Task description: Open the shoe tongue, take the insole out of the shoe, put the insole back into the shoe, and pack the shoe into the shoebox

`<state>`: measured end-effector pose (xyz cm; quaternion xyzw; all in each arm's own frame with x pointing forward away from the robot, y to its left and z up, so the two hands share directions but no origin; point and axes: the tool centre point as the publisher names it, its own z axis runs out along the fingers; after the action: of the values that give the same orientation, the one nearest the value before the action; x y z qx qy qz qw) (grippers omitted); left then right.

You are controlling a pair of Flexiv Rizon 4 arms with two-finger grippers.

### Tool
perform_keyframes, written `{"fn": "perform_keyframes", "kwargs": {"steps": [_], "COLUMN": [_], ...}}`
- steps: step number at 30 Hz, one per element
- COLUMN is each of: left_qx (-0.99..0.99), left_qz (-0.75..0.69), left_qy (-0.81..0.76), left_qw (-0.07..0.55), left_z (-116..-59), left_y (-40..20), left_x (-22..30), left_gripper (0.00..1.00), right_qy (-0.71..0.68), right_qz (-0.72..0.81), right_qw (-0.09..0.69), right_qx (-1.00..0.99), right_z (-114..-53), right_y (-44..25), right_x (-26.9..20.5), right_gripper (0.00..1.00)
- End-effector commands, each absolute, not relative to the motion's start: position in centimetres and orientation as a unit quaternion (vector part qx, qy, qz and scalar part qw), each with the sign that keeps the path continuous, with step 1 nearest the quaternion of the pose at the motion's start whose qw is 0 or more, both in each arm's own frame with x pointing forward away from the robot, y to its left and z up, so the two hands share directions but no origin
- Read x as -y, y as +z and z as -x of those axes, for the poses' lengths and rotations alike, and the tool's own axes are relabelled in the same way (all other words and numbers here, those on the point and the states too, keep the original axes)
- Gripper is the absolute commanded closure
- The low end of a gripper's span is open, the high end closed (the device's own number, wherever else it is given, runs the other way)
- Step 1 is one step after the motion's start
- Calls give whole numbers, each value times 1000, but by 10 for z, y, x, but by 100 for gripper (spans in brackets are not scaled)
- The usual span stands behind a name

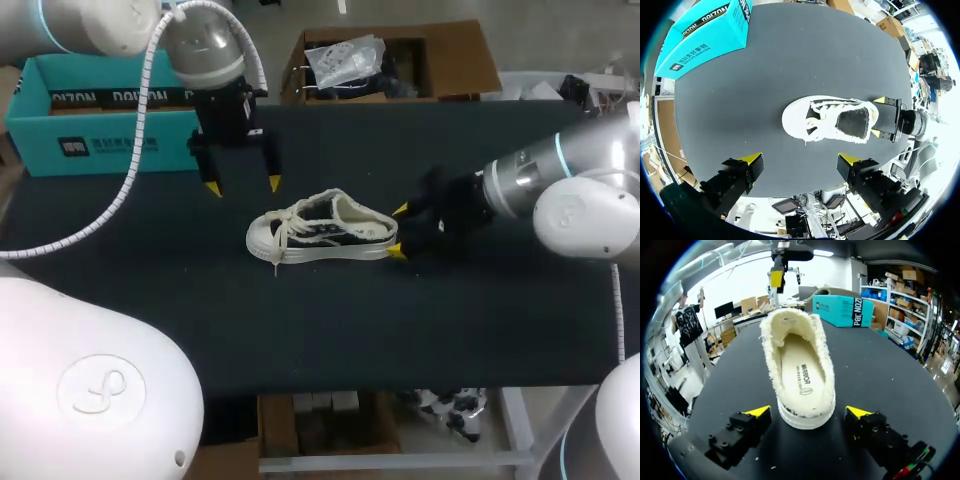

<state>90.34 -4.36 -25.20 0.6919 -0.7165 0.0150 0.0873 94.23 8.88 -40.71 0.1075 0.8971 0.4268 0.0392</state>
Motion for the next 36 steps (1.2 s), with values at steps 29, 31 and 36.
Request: {"fn": "perform_keyframes", "kwargs": {"steps": [29, 31, 36], "left_qx": [720, 721, 728], "left_qz": [-690, -689, -682], "left_qy": [-2, -4, -13], "left_qw": [78, 76, 69], "left_z": [-908, -908, -907], "left_y": [-271, -271, -273], "left_x": [84, 88, 101], "left_gripper": [0, 0, 0], "right_qy": [484, 486, 489], "right_qz": [-87, -89, -87], "right_qw": [11, 17, 20], "right_qx": [-871, -869, -868], "right_z": [-948, -947, -946], "right_y": [-433, -432, -432], "right_x": [-126, -127, -128], "right_gripper": [0, 82, 100]}}
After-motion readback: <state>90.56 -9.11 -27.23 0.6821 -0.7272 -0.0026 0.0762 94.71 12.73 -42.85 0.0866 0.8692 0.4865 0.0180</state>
